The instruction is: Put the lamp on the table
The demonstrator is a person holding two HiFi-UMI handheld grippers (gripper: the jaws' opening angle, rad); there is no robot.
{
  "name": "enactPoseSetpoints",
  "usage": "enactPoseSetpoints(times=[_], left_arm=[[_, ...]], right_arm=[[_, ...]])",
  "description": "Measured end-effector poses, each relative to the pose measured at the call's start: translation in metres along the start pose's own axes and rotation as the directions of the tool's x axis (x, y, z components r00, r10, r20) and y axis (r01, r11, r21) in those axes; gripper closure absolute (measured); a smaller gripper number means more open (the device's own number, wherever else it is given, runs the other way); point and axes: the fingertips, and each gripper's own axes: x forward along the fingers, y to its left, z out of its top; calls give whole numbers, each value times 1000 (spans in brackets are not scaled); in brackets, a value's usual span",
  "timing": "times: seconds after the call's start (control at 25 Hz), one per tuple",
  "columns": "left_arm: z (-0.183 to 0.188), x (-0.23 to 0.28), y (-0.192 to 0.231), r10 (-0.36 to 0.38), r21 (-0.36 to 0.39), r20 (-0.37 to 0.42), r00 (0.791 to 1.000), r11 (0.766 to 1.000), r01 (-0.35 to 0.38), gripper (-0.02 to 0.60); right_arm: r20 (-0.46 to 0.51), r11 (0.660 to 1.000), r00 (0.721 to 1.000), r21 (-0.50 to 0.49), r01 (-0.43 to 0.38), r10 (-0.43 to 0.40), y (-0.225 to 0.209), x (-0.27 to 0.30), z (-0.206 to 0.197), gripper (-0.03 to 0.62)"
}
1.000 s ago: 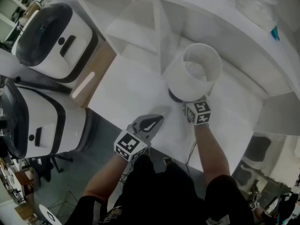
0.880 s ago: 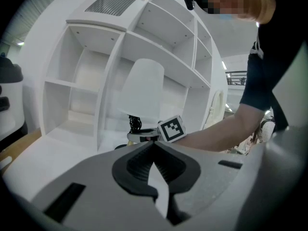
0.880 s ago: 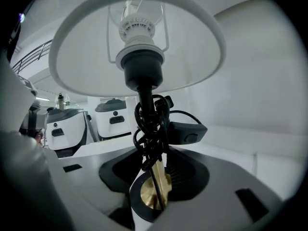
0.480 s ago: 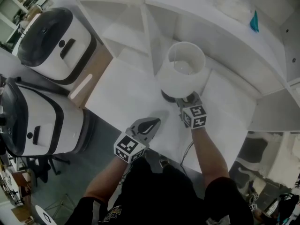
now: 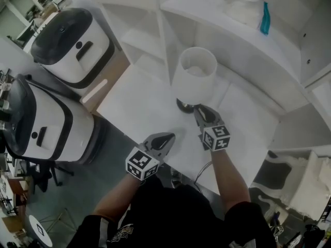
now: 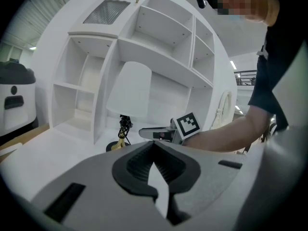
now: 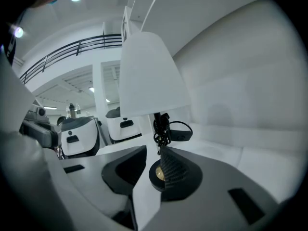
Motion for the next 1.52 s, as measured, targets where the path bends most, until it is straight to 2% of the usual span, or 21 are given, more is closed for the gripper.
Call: enactPoseSetpoints(times=[0.08, 0.16, 0.4, 0.72, 1.16, 1.52], left_arm=[[0, -4, -6, 16, -9, 6, 1000, 1000, -16, 575], [-4, -9, -9, 29, -20, 4, 1000, 999, -29, 575], [-23, -31, -10, 54, -85, -12, 998, 995, -55, 575], [-32, -72, -4, 63, -122, -8, 998, 991, -63, 575], [-35, -151, 3, 8, -119, 30, 1000, 993, -4, 574], [-41, -187, -1, -65, -106, 55, 996, 992, 71, 575]], right_arm=[[7, 1000, 1000, 5, -17, 17, 6, -11, 5, 541], [11, 999, 999, 7, -37, 37, 15, -21, 8, 560], [37, 997, 997, 38, -62, 61, 43, -47, 17, 566], [33, 995, 999, 91, -37, 34, 86, -71, 10, 568], [30, 992, 998, 117, 45, -49, 178, -106, -3, 568], [46, 990, 993, 93, 101, -106, 235, -129, -8, 568]])
